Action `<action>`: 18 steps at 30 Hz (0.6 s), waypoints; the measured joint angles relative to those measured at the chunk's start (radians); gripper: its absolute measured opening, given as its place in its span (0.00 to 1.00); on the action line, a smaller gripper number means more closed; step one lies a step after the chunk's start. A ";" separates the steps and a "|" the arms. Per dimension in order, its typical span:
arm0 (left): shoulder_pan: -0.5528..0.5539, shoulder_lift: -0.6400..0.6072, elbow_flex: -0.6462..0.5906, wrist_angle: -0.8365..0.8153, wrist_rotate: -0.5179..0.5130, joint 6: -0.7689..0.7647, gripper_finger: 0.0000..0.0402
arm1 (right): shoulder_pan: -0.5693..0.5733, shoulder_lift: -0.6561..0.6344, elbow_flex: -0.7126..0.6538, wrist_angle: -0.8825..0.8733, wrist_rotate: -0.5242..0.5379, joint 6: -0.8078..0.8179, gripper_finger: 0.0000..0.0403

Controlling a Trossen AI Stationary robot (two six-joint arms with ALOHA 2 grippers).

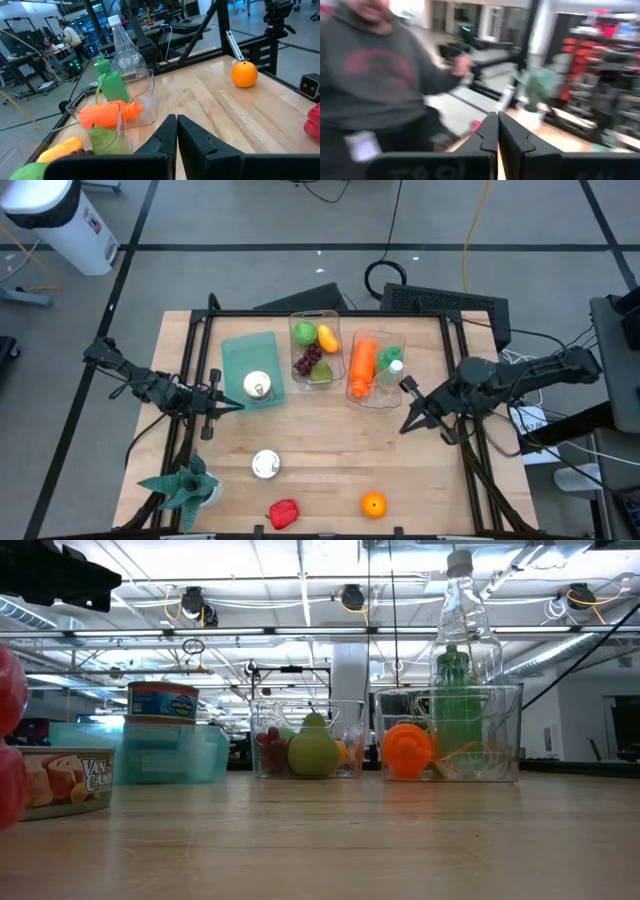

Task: Pick & Place Food Item
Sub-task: Put the red bell pepper into the left transparent bin

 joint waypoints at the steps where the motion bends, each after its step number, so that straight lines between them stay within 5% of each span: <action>1: 0.000 0.000 0.000 0.000 0.000 0.000 0.06 | 0.017 0.002 -0.009 0.001 0.061 -0.024 0.00; 7: 0.000 0.000 0.000 0.000 0.000 -0.002 0.06 | 0.113 0.031 -0.031 0.000 0.244 -0.103 0.00; 18: 0.000 0.000 0.000 0.004 -0.001 0.008 0.06 | 0.259 0.123 -0.031 0.084 0.251 -0.030 0.00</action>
